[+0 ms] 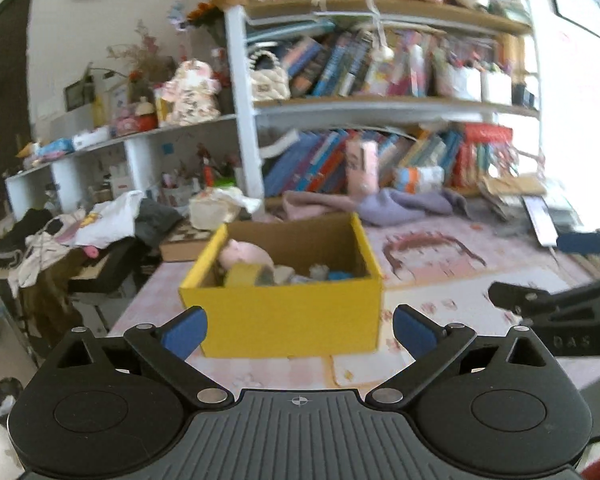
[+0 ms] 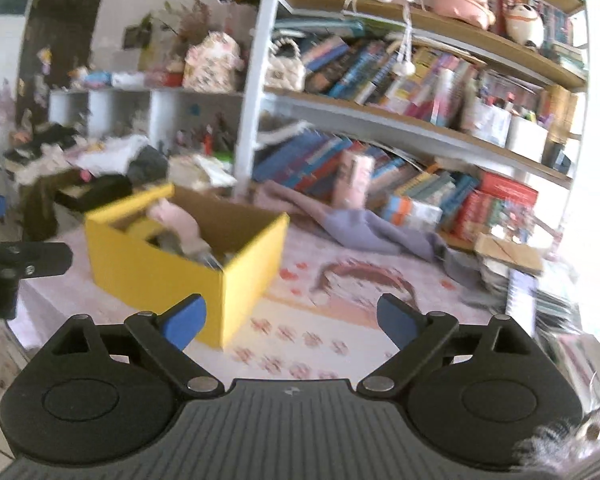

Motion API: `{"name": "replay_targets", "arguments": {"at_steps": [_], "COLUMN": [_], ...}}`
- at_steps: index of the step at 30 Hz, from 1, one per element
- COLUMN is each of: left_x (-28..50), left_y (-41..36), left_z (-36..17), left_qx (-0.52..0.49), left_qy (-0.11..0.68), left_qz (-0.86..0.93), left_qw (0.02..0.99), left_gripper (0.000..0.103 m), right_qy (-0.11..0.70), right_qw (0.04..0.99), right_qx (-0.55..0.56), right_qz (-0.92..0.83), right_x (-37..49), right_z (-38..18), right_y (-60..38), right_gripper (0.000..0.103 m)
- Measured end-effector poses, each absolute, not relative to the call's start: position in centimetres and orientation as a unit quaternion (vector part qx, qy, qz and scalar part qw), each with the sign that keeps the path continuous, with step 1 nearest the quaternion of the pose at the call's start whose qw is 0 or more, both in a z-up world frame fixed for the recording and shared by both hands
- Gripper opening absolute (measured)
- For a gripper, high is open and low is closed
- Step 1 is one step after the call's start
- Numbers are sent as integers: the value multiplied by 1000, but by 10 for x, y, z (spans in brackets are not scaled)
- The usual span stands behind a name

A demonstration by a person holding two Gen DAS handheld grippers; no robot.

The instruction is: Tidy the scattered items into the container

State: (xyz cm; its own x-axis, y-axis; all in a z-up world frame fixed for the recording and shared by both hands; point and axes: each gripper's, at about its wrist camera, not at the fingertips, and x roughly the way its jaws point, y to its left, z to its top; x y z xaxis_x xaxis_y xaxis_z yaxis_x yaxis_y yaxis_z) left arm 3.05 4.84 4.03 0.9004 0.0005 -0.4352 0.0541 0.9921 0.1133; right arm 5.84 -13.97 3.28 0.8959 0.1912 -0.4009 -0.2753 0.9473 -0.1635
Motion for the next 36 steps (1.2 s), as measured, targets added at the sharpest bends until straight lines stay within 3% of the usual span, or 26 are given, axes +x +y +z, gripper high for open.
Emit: {"name": "replay_targets", "arguments": {"at_steps": [19,36], "left_x": [23,24], "left_y": [22,15], "left_z": [12,5], "left_qx": [51,36], "left_qy": [282,311], "left_qz": [-31,-56], "left_qw": [958,948], "left_gripper": [103,103], "right_qy": [270,303], "right_qw": [955,949], "right_qx": [-61,-37], "right_qz": [103,78], "right_x": [35,26], "right_z": [12,2], "right_y": [-179,-196], "right_gripper": [103,103]}}
